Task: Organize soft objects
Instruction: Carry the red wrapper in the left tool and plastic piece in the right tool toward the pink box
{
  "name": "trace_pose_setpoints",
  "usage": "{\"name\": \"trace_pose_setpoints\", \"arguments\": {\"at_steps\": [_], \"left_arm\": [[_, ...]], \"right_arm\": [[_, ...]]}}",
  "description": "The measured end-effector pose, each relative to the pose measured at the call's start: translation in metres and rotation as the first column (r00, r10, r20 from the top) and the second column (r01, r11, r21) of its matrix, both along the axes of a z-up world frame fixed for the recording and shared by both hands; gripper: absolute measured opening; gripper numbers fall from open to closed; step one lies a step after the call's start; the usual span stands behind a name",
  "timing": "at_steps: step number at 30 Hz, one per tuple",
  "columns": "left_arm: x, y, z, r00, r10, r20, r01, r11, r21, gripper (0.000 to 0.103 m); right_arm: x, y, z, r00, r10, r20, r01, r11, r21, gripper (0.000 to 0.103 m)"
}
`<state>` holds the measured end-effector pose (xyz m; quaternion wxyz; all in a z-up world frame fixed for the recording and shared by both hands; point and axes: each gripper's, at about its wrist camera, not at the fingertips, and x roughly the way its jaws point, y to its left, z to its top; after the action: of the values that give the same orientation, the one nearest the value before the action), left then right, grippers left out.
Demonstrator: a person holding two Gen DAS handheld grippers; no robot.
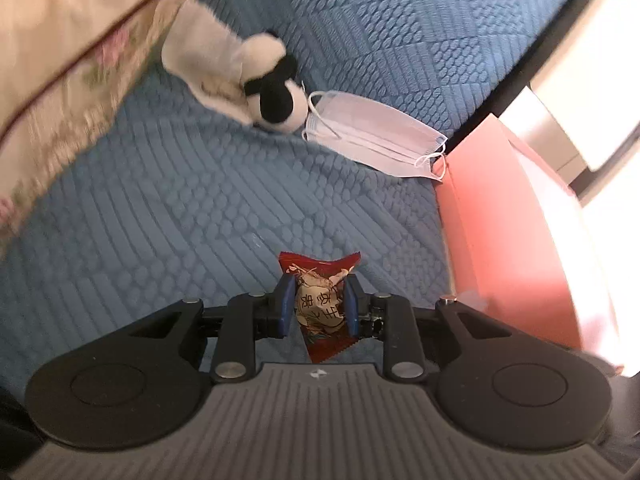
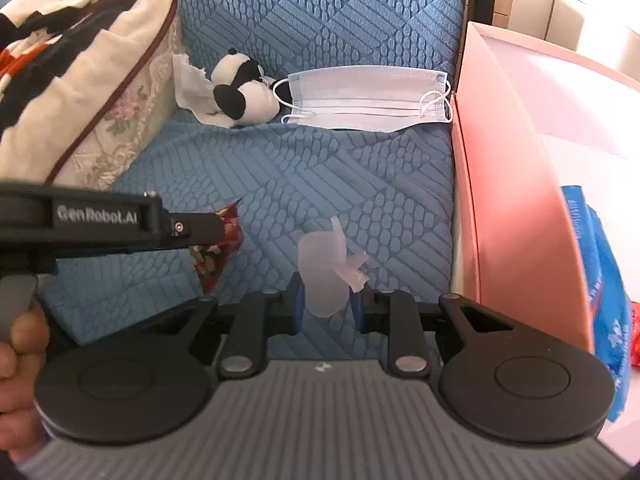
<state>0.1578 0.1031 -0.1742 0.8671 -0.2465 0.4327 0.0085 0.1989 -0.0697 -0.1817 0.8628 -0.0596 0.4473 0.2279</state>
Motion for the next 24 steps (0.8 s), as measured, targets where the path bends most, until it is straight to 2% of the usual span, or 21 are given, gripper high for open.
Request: {"name": "trace_pose_setpoints", "arguments": {"at_steps": [2, 10, 24], "left_arm": [[-0.004, -0.001, 0.003, 1.000, -0.008, 0.006, 0.008, 1.000, 0.024, 0.030], [-0.012, -0.010, 0.021, 0.998, -0.064, 0.007, 0.064, 0.998, 0.017, 0.029], [-0.002, -0.034, 0.079, 0.993, -0.114, 0.012, 0.114, 0.993, 0.012, 0.029]], "right_arm": [[-0.001, -0.003, 0.004, 1.000, -0.014, -0.003, 0.014, 1.000, 0.010, 0.027], [-0.004, -0.014, 0.031, 1.000, -0.004, 0.029, 0.003, 1.000, 0.029, 0.027], [0.003, -0.052, 0.090, 0.997, -0.041, 0.069, 0.035, 0.996, 0.077, 0.027]]}}
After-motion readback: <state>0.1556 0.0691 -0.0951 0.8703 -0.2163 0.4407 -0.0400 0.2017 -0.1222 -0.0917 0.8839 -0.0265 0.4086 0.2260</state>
